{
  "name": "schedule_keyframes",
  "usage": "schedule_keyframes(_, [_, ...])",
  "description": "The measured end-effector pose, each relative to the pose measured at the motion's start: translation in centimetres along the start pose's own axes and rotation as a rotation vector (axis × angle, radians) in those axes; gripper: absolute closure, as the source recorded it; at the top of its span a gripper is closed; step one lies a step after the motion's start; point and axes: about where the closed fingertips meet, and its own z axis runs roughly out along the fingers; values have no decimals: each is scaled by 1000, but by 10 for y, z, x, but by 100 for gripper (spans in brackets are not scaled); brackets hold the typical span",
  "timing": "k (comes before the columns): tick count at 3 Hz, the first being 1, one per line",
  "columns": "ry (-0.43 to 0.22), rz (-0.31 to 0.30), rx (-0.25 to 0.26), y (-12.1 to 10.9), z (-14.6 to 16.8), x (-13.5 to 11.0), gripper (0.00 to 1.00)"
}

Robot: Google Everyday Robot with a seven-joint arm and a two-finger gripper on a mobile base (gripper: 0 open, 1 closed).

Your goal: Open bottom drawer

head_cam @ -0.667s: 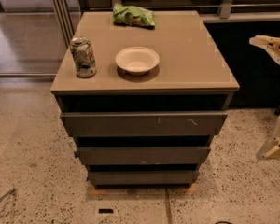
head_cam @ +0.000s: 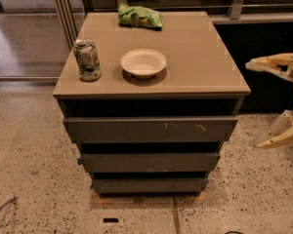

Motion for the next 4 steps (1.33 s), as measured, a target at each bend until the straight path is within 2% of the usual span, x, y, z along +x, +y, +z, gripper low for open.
schedule_keyframes(1, [-24,23,6,16,45,7,50])
schedule_keyframes(2, [-58,80,-33,49,127,27,73])
schedule_keyframes(3, [-55,96,-15,53,141,34,96])
schedule_keyframes(4, [-55,94,-14,52,140,34,100])
